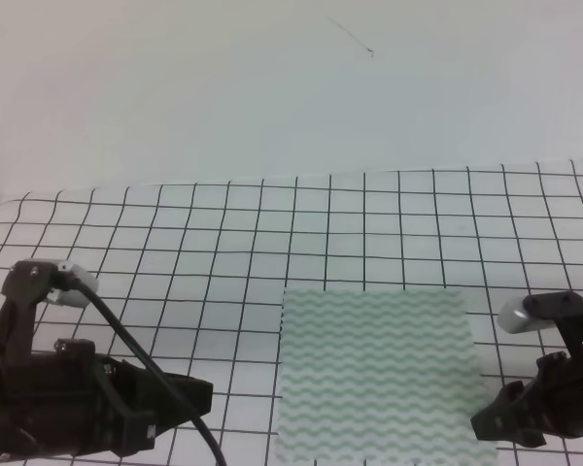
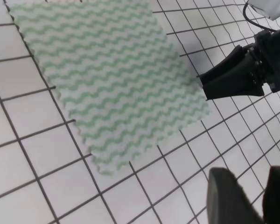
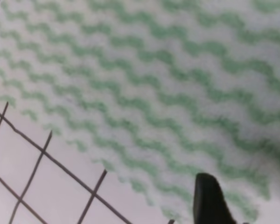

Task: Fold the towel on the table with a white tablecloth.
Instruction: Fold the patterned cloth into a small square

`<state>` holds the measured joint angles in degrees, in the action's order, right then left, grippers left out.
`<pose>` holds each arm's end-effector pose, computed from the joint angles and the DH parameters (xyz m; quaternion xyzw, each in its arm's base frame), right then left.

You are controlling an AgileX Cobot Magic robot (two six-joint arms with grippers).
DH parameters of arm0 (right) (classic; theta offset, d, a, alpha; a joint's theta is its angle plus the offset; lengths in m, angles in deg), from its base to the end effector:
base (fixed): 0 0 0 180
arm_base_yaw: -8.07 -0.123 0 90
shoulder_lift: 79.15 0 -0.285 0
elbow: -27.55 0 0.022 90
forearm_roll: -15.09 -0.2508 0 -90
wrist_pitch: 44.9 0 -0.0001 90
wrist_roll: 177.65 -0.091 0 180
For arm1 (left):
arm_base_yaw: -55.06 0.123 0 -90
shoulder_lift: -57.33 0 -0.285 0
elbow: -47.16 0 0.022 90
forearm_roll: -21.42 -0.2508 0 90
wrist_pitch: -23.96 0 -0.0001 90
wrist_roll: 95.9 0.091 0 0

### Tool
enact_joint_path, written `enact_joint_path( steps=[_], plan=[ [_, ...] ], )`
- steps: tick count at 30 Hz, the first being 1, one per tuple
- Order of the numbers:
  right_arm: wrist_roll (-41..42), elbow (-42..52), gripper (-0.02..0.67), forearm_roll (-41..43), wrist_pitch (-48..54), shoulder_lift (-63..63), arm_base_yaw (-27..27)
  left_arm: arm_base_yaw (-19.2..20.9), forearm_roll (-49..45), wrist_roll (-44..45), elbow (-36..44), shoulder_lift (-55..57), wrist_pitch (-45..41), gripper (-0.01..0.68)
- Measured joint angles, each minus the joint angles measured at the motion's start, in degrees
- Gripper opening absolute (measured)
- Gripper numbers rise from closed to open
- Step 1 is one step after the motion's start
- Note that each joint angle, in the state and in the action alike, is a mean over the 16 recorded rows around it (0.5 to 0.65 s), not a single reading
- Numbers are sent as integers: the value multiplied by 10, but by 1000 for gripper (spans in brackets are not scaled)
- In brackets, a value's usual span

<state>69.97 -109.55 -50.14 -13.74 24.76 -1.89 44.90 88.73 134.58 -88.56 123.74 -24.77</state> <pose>0.2391 0.0855 0.1259 -0.1720 0.9422 0.2442 0.1515 0.1612 -0.0931 0.2703 0.1672 0.8510 -0.3948 0.3033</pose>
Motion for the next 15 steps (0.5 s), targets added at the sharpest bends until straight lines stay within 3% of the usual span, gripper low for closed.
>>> enact_joint_path(
  steps=[15],
  plan=[
    [75, 0, 336, -103, 54, 30, 0, 0, 0, 0, 0, 0, -1, 176]
  ],
)
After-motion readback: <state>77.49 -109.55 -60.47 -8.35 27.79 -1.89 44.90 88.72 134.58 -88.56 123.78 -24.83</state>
